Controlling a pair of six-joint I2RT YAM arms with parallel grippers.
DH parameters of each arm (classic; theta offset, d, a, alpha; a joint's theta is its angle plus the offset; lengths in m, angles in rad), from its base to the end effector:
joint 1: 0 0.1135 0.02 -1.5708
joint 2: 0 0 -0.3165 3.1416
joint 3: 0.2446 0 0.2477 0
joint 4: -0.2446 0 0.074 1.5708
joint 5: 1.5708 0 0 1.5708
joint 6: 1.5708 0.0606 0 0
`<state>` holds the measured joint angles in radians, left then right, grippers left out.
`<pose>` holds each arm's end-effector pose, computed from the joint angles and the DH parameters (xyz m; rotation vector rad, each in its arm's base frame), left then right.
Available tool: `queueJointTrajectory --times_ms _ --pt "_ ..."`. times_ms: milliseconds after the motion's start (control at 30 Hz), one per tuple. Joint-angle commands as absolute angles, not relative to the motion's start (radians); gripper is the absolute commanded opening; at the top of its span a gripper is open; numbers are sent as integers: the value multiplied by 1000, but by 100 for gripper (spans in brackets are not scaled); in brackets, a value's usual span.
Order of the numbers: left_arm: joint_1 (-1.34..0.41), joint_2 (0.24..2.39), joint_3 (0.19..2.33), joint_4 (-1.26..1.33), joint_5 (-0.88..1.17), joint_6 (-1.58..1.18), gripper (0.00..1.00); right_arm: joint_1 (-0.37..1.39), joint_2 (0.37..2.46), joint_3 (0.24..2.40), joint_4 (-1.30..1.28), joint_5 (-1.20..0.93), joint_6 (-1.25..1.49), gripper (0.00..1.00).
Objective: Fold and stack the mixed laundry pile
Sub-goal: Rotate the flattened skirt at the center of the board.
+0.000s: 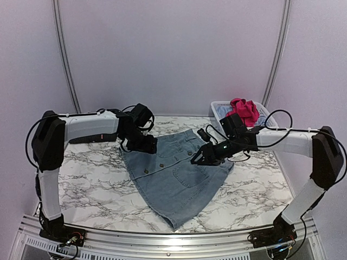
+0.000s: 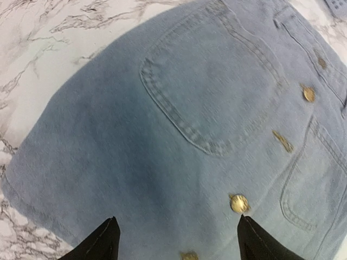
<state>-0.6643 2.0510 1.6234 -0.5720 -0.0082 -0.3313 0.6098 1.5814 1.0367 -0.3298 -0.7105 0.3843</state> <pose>0.3802 -0.2971 0.2359 0.4300 2.5775 -0.3570 0.2536 0.2253 0.2647 -0.6324 2.5124 1.2816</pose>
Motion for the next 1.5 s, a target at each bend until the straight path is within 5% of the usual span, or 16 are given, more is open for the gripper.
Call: queueJointTrajectory --times_ms 0,367,667,833,1200,1467 --pt "-759 1953 1485 -581 20 -341 78 472 1680 1096 -467 -593 199 51" --pt "-766 2016 1329 -484 -41 -464 70 417 1786 1023 -530 -478 118 45" --pt "-585 2171 1484 -517 -79 -334 70 807 1687 819 -207 -685 515 46" --pt "-575 2043 1528 -552 7 -322 76 816 1599 933 -341 -578 508 47" --pt "-725 1379 917 -375 311 -563 74 782 1378 691 -179 -671 668 46" --pt "-749 1161 473 -80 398 -841 68 730 1323 342 197 -744 892 40"
